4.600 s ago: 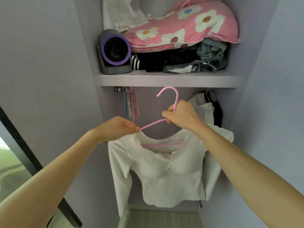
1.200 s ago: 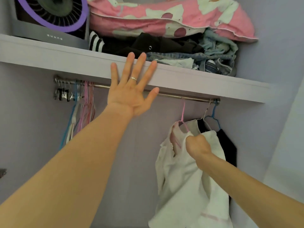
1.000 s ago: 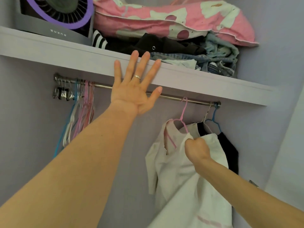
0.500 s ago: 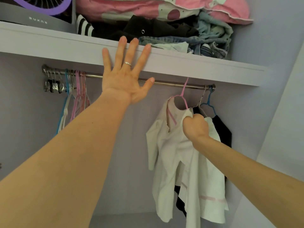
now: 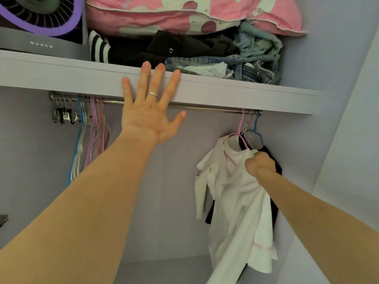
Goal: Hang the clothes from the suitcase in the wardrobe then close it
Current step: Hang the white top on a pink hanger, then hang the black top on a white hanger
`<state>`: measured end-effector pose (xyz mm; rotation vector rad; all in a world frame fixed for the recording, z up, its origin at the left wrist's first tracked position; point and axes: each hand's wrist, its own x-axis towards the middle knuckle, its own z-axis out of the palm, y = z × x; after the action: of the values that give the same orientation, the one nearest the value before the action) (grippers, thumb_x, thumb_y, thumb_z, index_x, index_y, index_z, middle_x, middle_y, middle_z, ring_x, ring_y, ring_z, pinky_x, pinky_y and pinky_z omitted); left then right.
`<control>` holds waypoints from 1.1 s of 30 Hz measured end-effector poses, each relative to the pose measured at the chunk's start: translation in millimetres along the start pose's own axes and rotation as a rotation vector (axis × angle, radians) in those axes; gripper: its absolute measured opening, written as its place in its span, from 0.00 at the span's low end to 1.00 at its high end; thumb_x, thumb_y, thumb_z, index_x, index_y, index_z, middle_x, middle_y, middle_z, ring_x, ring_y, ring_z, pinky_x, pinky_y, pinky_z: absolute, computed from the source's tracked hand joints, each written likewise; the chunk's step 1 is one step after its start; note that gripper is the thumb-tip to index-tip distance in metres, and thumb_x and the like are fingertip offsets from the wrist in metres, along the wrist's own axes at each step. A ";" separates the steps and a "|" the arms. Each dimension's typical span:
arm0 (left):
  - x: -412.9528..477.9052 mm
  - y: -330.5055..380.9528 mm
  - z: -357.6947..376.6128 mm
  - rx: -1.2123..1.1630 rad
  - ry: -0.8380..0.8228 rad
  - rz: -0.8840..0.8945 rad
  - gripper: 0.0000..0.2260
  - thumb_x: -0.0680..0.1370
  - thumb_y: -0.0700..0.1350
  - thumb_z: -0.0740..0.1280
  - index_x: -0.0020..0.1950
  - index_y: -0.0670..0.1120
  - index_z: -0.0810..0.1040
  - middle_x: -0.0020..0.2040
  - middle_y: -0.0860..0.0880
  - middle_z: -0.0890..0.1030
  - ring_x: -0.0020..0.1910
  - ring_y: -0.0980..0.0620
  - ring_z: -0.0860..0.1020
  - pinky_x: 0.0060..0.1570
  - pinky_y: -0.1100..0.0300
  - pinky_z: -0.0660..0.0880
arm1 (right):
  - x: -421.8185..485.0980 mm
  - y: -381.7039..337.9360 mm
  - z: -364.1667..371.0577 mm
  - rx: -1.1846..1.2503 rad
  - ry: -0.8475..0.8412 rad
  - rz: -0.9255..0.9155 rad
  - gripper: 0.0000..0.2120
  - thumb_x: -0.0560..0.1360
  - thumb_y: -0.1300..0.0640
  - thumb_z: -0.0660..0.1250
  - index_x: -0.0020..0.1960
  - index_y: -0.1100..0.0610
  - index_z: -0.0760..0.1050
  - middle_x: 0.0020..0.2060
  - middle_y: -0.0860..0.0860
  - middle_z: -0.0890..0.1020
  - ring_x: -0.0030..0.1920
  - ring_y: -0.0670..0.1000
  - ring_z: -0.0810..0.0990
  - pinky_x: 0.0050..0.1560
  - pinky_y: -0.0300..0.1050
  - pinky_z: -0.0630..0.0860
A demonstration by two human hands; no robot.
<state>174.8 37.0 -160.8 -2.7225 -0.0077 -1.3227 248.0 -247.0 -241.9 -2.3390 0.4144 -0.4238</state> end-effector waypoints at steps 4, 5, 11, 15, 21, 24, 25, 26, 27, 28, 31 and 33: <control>-1.5 2.4 -19.2 0.011 -0.136 -0.013 0.37 0.79 0.68 0.48 0.76 0.57 0.26 0.80 0.48 0.31 0.78 0.43 0.30 0.75 0.35 0.40 | -25.9 -9.3 -4.2 -0.108 -0.043 -0.009 0.24 0.77 0.54 0.65 0.69 0.63 0.66 0.66 0.62 0.71 0.65 0.63 0.70 0.60 0.54 0.71; -2.4 3.1 -26.6 0.015 -0.192 -0.013 0.38 0.80 0.67 0.49 0.76 0.58 0.25 0.79 0.48 0.30 0.77 0.43 0.29 0.76 0.35 0.41 | -37.3 -11.2 -10.2 -0.162 -0.028 -0.044 0.26 0.76 0.53 0.66 0.70 0.62 0.65 0.67 0.61 0.68 0.67 0.64 0.67 0.61 0.56 0.70; 3.0 0.3 -80.7 -0.019 -0.576 0.027 0.44 0.79 0.61 0.61 0.77 0.59 0.26 0.77 0.48 0.25 0.77 0.44 0.29 0.77 0.37 0.43 | -103.4 -25.5 -84.9 -0.256 -0.115 -0.345 0.21 0.77 0.54 0.65 0.68 0.57 0.68 0.69 0.56 0.66 0.67 0.60 0.64 0.62 0.53 0.70; -21.4 0.6 -125.6 -0.135 -0.654 0.054 0.42 0.80 0.56 0.63 0.78 0.61 0.31 0.78 0.48 0.27 0.78 0.45 0.31 0.77 0.39 0.40 | -153.0 -24.1 -158.3 -0.207 -0.192 -0.409 0.21 0.79 0.52 0.63 0.70 0.53 0.68 0.69 0.53 0.68 0.69 0.58 0.64 0.64 0.46 0.66; -97.1 53.7 -170.4 -0.480 -0.547 0.166 0.34 0.80 0.53 0.64 0.81 0.63 0.48 0.82 0.53 0.38 0.80 0.49 0.37 0.77 0.42 0.42 | -237.7 31.7 -238.7 -0.046 -0.228 -0.357 0.15 0.80 0.49 0.63 0.66 0.46 0.72 0.65 0.43 0.74 0.62 0.46 0.69 0.55 0.39 0.64; -132.0 98.8 -186.0 -0.573 -0.589 0.272 0.30 0.81 0.52 0.63 0.81 0.59 0.55 0.82 0.52 0.51 0.81 0.49 0.45 0.78 0.45 0.50 | -282.9 78.9 -265.9 0.003 -0.250 -0.251 0.14 0.80 0.48 0.63 0.65 0.42 0.72 0.64 0.38 0.74 0.64 0.43 0.70 0.59 0.38 0.65; -142.4 114.3 -192.2 -0.609 -0.609 0.309 0.29 0.81 0.52 0.63 0.80 0.58 0.57 0.81 0.53 0.54 0.81 0.50 0.49 0.78 0.46 0.54 | -295.7 94.0 -271.0 0.013 -0.263 -0.224 0.13 0.80 0.48 0.63 0.65 0.42 0.73 0.63 0.38 0.74 0.64 0.43 0.70 0.61 0.39 0.66; -159.6 141.5 -201.2 -0.653 -0.664 0.374 0.27 0.82 0.52 0.62 0.80 0.59 0.58 0.81 0.54 0.57 0.80 0.51 0.52 0.76 0.47 0.60 | -316.5 119.3 -282.8 0.003 -0.268 -0.168 0.13 0.80 0.47 0.63 0.64 0.41 0.73 0.63 0.37 0.75 0.64 0.42 0.70 0.62 0.39 0.67; -174.3 164.3 -209.6 -0.683 -0.733 0.428 0.26 0.82 0.52 0.61 0.80 0.60 0.58 0.80 0.56 0.58 0.79 0.53 0.54 0.74 0.49 0.64 | -333.0 140.2 -289.8 -0.007 -0.276 -0.134 0.13 0.80 0.47 0.63 0.65 0.41 0.73 0.62 0.36 0.75 0.63 0.42 0.70 0.62 0.39 0.66; -189.0 185.3 -217.5 -0.704 -0.813 0.480 0.25 0.83 0.52 0.59 0.80 0.61 0.57 0.80 0.58 0.58 0.78 0.55 0.57 0.71 0.52 0.66 | -348.2 159.1 -295.5 -0.015 -0.293 -0.104 0.13 0.80 0.47 0.63 0.65 0.41 0.73 0.62 0.36 0.75 0.63 0.41 0.70 0.63 0.39 0.66; -233.6 263.9 -238.2 -0.751 -0.979 0.730 0.23 0.84 0.53 0.56 0.79 0.64 0.58 0.78 0.61 0.61 0.75 0.56 0.62 0.67 0.55 0.68 | -390.8 225.3 -317.2 -0.069 -0.299 0.048 0.14 0.81 0.49 0.62 0.66 0.45 0.74 0.61 0.37 0.76 0.63 0.41 0.71 0.62 0.37 0.67; -263.6 315.2 -246.3 -0.780 -1.038 0.878 0.22 0.84 0.53 0.56 0.78 0.63 0.59 0.77 0.60 0.64 0.73 0.55 0.65 0.65 0.55 0.70 | -415.8 268.3 -332.0 -0.124 -0.287 0.131 0.15 0.80 0.50 0.63 0.66 0.47 0.75 0.62 0.41 0.78 0.59 0.44 0.74 0.56 0.34 0.67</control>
<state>-164.1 -290.0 -248.3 -2.9001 1.6153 0.4458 -307.2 -460.8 -275.4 -2.4277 0.4615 0.0022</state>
